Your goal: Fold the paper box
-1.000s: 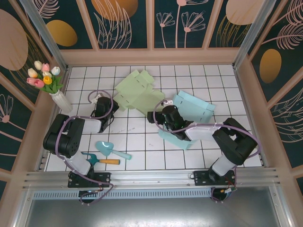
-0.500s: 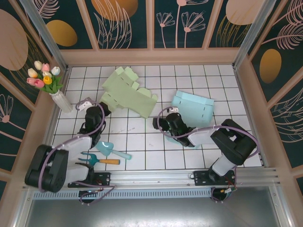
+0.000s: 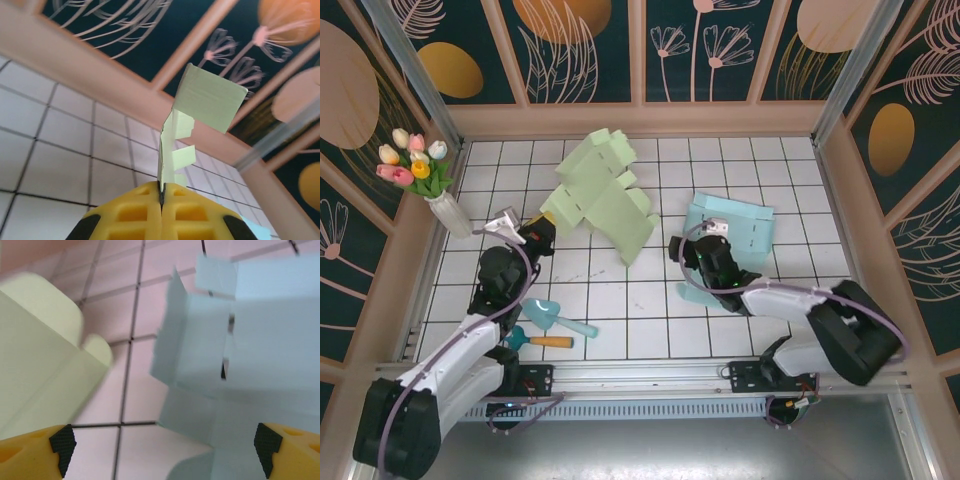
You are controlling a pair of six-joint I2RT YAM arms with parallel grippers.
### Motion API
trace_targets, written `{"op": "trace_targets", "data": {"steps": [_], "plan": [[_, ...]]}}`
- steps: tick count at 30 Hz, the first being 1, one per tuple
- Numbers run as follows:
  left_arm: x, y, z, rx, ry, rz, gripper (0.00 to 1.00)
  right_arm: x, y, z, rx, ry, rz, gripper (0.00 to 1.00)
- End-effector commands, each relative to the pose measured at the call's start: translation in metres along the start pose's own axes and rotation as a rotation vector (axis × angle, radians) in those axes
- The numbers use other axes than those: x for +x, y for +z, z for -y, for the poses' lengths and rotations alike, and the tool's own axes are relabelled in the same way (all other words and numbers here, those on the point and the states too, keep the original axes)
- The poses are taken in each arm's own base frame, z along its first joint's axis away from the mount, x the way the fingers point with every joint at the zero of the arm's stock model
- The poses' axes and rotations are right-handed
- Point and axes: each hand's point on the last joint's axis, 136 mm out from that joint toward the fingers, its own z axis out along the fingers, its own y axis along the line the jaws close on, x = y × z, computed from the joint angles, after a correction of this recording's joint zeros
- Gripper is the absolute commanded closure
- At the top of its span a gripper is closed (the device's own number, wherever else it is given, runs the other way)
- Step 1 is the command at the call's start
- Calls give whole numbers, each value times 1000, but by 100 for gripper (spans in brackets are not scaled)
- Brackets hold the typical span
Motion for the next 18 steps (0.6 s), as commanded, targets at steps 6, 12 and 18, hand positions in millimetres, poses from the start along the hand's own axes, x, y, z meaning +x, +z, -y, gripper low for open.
{"op": "trace_targets", "data": {"steps": [6, 12, 18], "plan": [[-24, -14, 47, 147, 252, 56, 100, -108, -45, -80, -241, -318, 208, 30], [-39, -14, 50, 135, 404, 143, 100, -149, -70, -140, -390, -825, 303, 32], [-33, -5, 66, 219, 501, 129, 100, -163, -64, -160, -397, -1281, 197, 43]]}}
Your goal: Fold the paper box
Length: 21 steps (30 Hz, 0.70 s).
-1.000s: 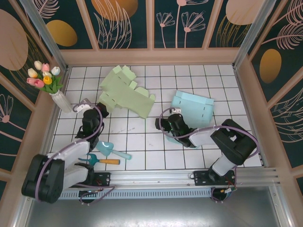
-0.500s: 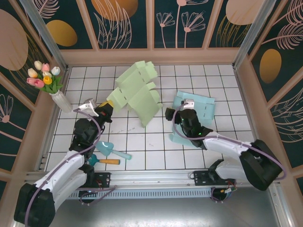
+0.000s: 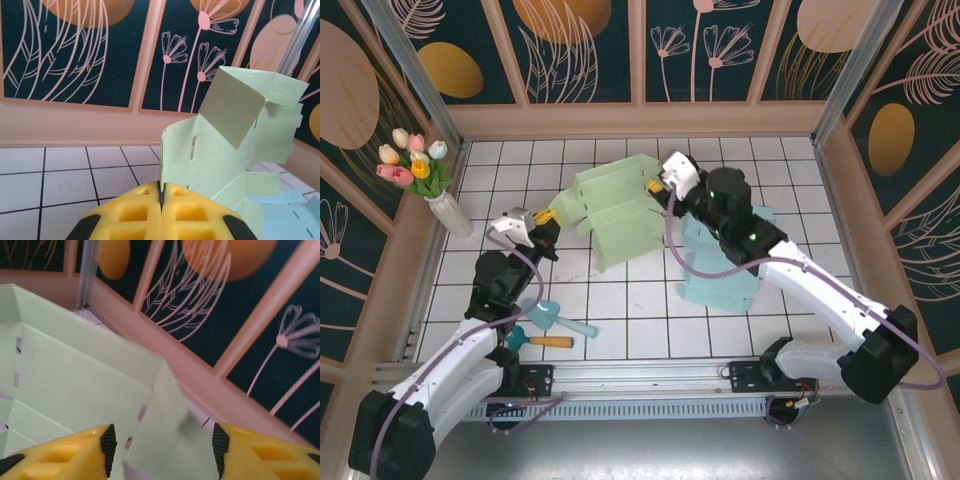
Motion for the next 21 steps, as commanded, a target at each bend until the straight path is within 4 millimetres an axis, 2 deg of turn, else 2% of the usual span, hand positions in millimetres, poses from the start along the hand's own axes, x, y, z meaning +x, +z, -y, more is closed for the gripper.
{"op": "trace_targets", "data": {"steps": [1, 6, 11, 17, 21], "plan": [[-35, 2, 20, 79, 107, 115, 100, 19, 7, -16, -153, -320, -156, 43], [-39, 0, 17, 52, 144, 140, 100, 32, 24, -14, -233, -462, -304, 44], [-32, 0, 20, 56, 162, 128, 100, 42, 38, -9, -239, -518, -384, 44], [-21, 8, 24, 35, 215, 86, 100, 44, 37, -17, -282, -559, -374, 46], [-11, 16, 29, 28, 253, 42, 100, 34, 33, -18, -274, -597, -360, 47]]}}
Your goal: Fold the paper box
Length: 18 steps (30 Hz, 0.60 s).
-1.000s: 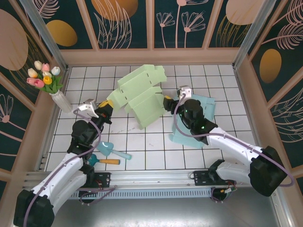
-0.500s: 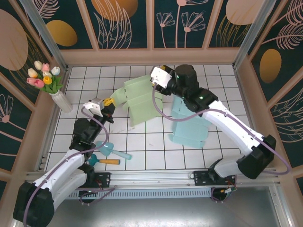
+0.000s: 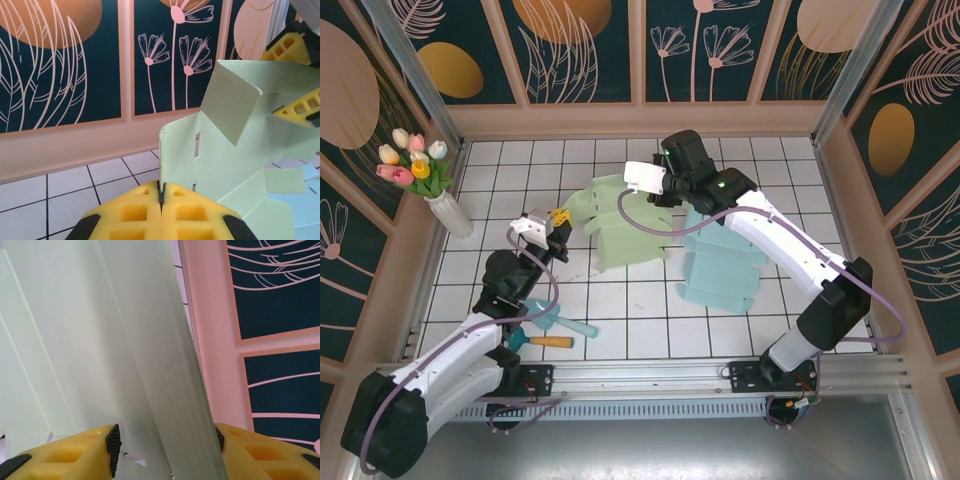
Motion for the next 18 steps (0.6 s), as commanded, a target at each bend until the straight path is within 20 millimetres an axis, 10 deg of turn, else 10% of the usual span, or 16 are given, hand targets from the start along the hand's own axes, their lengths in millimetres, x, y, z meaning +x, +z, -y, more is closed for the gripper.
{"op": "trace_targets", "data": {"steps": [1, 18], "plan": [[-15, 6, 1, -25, 60, 30, 100, -14, -22, 8, 26, -67, 23, 47], [-18, 2, 3, -23, 59, 48, 100, -5, -20, 8, 27, -108, -57, 67]]}}
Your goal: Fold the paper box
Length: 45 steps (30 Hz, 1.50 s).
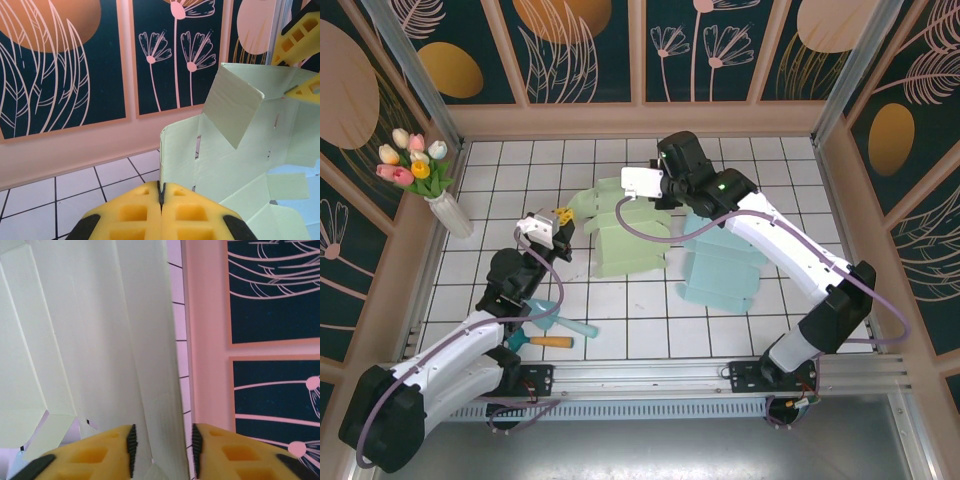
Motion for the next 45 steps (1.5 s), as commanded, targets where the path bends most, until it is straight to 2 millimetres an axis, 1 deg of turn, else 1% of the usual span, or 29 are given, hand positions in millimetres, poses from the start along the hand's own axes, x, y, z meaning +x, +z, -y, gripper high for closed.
{"op": "trace_targets", "data": {"steps": [1, 5, 12, 15, 19, 23, 27, 35, 36, 40, 41, 43, 44, 45], "plan": [[-18, 0, 0, -7, 13, 52, 100, 4, -6, 6, 11, -16, -33, 70], [-19, 0, 0, -4, 11, 54, 100, 4, -6, 6, 8, -10, -34, 73], [-18, -1, 2, 8, 7, 57, 100, 8, -1, 0, -8, -3, -41, 73], [-18, -1, 1, 2, 7, 58, 100, 9, -2, 1, -7, 3, -41, 77], [-18, -1, 1, 1, 9, 61, 100, 15, -2, -2, -18, 12, -49, 77], [-19, -1, 1, 3, 8, 63, 100, 21, -1, -4, -25, 17, -56, 75], [-17, 0, 2, 6, 8, 60, 100, 22, 0, -4, -32, 26, -43, 75], [-18, -1, 3, 14, 6, 69, 100, 22, 11, -13, -66, 37, -26, 76], [-18, -1, 3, 15, 5, 69, 100, 22, 11, -12, -67, 41, -20, 78], [-17, 0, 1, 2, 0, 65, 100, 19, 8, -11, -69, 48, -3, 98], [-17, 1, -1, -9, -8, 64, 100, 19, 7, -11, -70, 51, -3, 100], [-21, 2, -9, -59, -51, 68, 100, 20, 6, -10, -69, 59, -10, 100], [-23, 1, -16, -98, -84, 68, 97, 21, 6, -8, -61, 70, -16, 100], [-25, 0, -25, -147, -122, 65, 84, 23, 6, -5, -51, 88, -22, 100]]}}
